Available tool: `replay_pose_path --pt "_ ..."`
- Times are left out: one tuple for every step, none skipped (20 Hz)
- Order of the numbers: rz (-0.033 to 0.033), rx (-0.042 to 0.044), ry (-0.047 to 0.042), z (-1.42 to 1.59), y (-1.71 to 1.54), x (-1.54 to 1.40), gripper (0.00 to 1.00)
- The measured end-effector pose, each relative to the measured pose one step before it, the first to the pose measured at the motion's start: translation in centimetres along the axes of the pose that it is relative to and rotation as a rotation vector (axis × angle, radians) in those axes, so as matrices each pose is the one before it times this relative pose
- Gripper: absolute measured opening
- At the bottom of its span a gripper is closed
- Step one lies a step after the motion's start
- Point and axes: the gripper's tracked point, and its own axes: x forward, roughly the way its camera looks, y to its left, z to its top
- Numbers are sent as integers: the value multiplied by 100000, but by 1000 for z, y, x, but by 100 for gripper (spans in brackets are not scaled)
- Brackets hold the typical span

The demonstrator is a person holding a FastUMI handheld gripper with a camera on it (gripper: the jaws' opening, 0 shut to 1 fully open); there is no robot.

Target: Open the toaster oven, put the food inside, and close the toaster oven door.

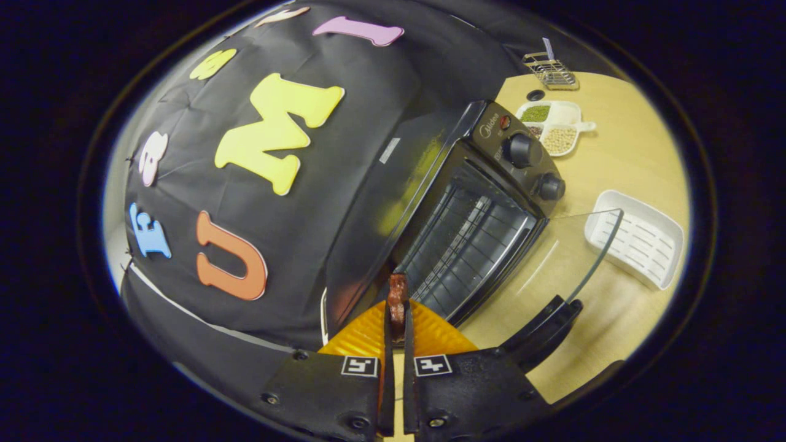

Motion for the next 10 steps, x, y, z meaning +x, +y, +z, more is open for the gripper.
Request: replay_pose_path --pt "-2986 -959 837 238 -38 275 8" --pt "-2337 -1270 -153 441 91 482 9" --pt "-2172 -1524 1159 -104 -93 572 9" --pt "-550 16 404 34 66 752 8" --pt "1679 970 979 -253 314 724 8" --pt "-803 2421 1147 -177 -217 829 8" --pt "421 1544 79 92 -192 627 8" --pt "-430 312 178 -62 -372 973 8" --pt "375 577 -434 36 -383 630 8" --pt "-2346 78 -1270 108 -487 97 8"
